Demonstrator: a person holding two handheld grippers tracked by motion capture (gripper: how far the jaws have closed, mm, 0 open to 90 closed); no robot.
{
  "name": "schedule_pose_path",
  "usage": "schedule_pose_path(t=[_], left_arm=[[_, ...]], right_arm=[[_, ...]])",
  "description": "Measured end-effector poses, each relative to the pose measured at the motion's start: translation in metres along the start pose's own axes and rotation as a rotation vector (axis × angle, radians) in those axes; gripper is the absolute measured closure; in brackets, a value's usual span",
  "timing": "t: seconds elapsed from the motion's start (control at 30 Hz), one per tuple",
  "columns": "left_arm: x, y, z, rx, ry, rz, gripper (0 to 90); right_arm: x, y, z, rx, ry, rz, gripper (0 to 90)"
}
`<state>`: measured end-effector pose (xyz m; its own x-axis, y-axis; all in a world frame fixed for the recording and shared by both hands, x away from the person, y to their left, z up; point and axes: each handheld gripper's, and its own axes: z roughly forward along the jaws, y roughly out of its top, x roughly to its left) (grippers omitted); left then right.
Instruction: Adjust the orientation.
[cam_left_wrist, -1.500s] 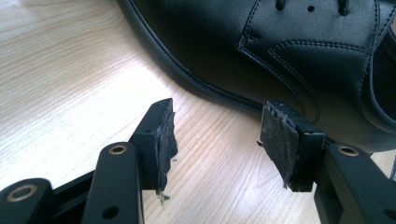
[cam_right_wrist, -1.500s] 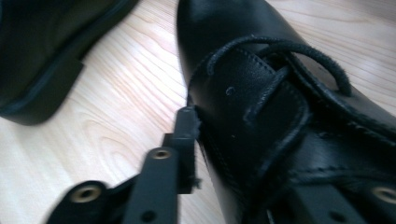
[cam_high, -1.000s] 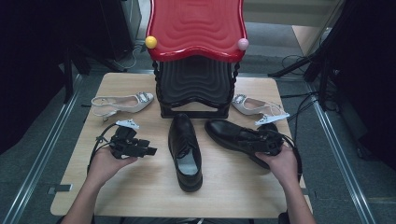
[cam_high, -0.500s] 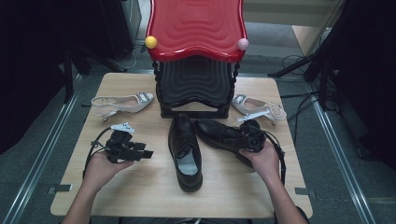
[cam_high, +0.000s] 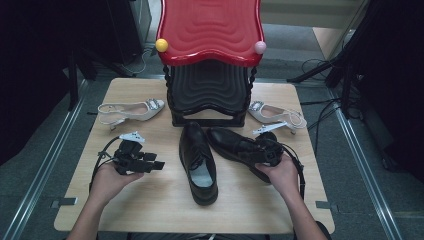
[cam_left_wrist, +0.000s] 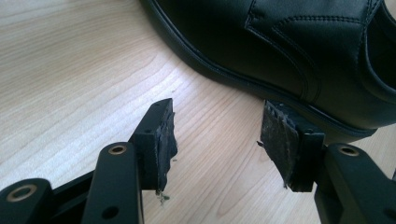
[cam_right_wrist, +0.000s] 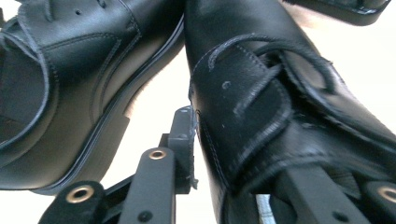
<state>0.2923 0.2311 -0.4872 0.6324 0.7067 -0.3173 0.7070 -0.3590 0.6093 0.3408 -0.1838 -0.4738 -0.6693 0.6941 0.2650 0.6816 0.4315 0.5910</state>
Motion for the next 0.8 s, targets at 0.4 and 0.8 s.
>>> schedule_pose_path(t=[0.4, 0.8], left_arm=[[0.000, 0.013, 0.013, 0.018, -0.027, 0.028, 43.8], [-0.001, 0.019, 0.019, 0.027, -0.036, 0.041, 43.8]], right_arm=[[-0.011, -0.015, -0.044, -0.077, 0.019, -0.001, 76.9], [-0.033, -0.029, -0.075, -0.138, -0.105, 0.029, 90.0]])
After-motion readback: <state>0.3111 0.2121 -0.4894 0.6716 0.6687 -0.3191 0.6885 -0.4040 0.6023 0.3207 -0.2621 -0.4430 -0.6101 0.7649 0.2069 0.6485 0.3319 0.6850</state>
